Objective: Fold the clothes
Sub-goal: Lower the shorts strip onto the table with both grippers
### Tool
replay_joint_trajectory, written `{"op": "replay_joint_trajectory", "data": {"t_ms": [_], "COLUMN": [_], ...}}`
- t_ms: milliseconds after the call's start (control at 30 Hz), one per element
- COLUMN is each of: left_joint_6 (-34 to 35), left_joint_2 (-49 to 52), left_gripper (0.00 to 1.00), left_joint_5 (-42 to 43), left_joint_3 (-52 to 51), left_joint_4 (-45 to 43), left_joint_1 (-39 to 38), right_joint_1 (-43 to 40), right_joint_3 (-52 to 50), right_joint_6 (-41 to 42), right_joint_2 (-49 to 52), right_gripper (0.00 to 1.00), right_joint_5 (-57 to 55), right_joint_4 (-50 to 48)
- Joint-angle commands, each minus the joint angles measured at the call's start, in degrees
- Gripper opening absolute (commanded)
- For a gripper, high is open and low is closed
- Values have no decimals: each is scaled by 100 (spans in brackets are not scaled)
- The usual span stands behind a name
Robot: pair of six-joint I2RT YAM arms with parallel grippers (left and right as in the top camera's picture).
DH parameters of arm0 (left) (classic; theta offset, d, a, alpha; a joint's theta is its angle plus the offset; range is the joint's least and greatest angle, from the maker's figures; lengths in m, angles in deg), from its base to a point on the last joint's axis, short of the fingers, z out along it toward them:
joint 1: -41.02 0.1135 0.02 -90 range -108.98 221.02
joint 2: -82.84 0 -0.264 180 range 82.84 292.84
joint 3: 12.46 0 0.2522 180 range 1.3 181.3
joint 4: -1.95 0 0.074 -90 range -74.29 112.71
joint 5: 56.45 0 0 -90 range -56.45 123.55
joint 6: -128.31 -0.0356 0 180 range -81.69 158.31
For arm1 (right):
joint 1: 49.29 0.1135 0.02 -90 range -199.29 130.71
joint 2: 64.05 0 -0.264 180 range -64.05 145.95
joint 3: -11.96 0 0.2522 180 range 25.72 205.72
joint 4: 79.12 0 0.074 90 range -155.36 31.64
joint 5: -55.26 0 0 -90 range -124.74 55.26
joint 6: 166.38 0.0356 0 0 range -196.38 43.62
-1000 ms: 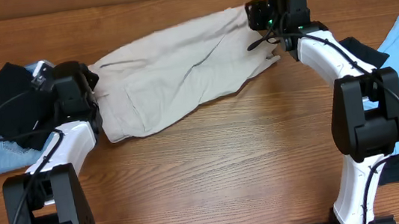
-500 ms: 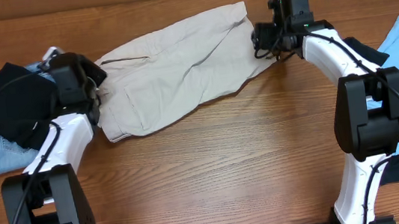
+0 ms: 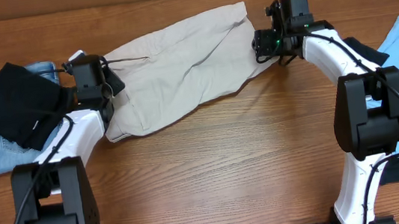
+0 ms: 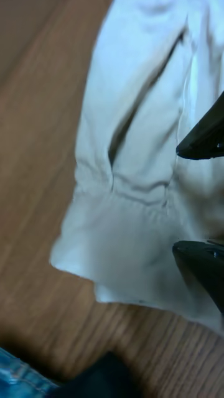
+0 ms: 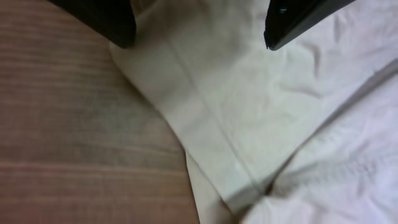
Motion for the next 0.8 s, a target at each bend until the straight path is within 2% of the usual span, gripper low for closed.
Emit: {"op": "replay_joint_trajectory", "data": {"t_ms": [0,100,300,467,633,700,733,767], "left_joint_6": [-151,-151,-151,-151,-149,-153,-153,-153], "left_joint_2": [334,503,557,555,555,555,555,555], "left_gripper": [46,46,48,47,48,48,49,49], "left_joint_5": [251,452,557,546,584,581,581,581], "left_joint_3": [125,125,125,125,125,125,125,125], "left_joint_4": [199,627,1644,1895,2017,2035,2035,2035], "left_joint_1": [39,28,31,31,31,31,31,31], "right_joint_1": [28,28,26,15,11,11,11,11], "right_joint_3": [76,76,-28,-48,-48,-48,-48,-48], "right_joint_6": [-72,-72,-380,-389,-385,-387,-387,-387], "right_joint_2": [31,35,114,407,597,614,614,612], "right_gripper": [70,64,64,64,59,50,39,22], "right_joint_5": [28,31,-24,-192,-424,-595,-651,-691], "right_joint_4": [-92,-48,177,258,627,793,844,885]}}
